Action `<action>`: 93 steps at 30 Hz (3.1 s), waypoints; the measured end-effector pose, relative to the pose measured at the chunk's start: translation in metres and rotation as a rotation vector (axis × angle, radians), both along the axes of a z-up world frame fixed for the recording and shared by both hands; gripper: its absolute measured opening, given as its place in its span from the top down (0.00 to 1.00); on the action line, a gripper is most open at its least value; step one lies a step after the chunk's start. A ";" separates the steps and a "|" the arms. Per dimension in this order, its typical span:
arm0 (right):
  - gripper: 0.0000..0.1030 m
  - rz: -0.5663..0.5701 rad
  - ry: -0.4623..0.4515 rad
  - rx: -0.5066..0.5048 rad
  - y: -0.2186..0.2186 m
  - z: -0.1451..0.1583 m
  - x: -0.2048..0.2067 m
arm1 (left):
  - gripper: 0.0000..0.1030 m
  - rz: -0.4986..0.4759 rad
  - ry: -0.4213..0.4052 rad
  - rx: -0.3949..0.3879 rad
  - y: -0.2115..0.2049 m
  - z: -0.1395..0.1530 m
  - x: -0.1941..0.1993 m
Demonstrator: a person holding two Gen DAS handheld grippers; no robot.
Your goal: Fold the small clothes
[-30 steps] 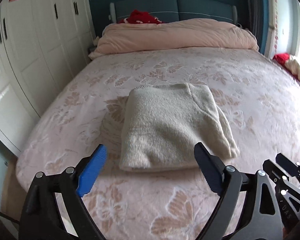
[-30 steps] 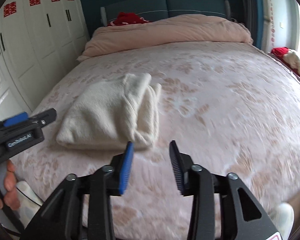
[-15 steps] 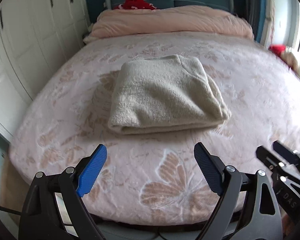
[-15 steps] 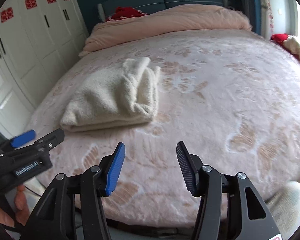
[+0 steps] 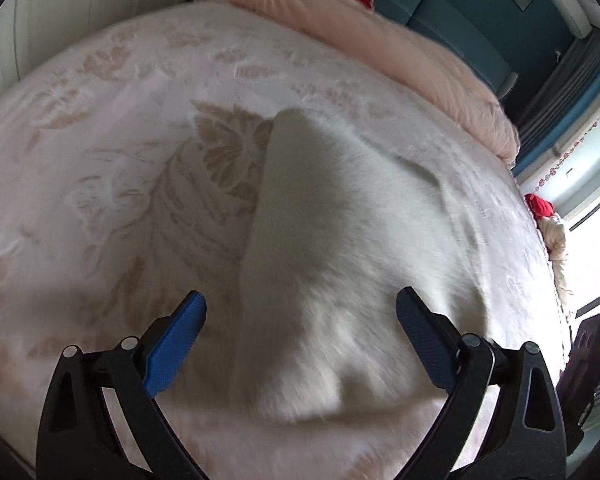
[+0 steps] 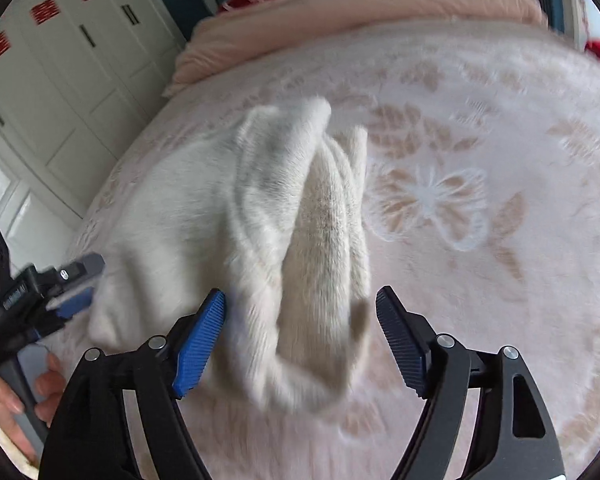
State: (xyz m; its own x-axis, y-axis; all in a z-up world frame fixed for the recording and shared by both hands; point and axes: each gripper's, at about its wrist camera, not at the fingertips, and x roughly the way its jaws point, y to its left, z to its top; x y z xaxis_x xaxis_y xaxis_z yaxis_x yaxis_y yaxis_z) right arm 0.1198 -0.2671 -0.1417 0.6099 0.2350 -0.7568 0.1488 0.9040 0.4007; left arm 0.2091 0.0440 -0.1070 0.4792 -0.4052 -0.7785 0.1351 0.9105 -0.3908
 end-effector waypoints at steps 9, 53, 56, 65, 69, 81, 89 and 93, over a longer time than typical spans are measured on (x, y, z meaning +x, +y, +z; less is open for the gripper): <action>0.70 0.010 -0.077 0.168 -0.003 0.029 0.010 | 0.61 -0.118 0.041 -0.198 -0.012 0.007 0.017; 0.57 -0.041 -0.110 -0.171 0.017 0.067 -0.155 | 0.07 -0.118 -0.215 0.315 -0.055 0.067 -0.143; 0.52 -0.088 -0.128 -0.260 0.023 0.069 -0.172 | 0.07 -0.118 -0.236 0.338 -0.062 0.069 -0.162; 0.44 -0.192 -0.094 -0.343 0.024 0.057 -0.204 | 0.08 -0.155 -0.275 0.437 -0.083 0.054 -0.201; 0.41 -0.190 -0.088 -0.357 0.027 0.052 -0.211 | 0.08 -0.161 -0.262 0.434 -0.084 0.048 -0.209; 0.37 -0.177 -0.064 -0.382 0.047 0.042 -0.211 | 0.08 -0.155 -0.267 0.457 -0.081 0.036 -0.218; 0.35 -0.179 -0.055 -0.377 0.052 0.042 -0.209 | 0.08 -0.143 -0.257 0.454 -0.077 0.033 -0.215; 0.35 -0.175 -0.048 -0.379 0.056 0.041 -0.207 | 0.08 -0.140 -0.245 0.455 -0.075 0.029 -0.213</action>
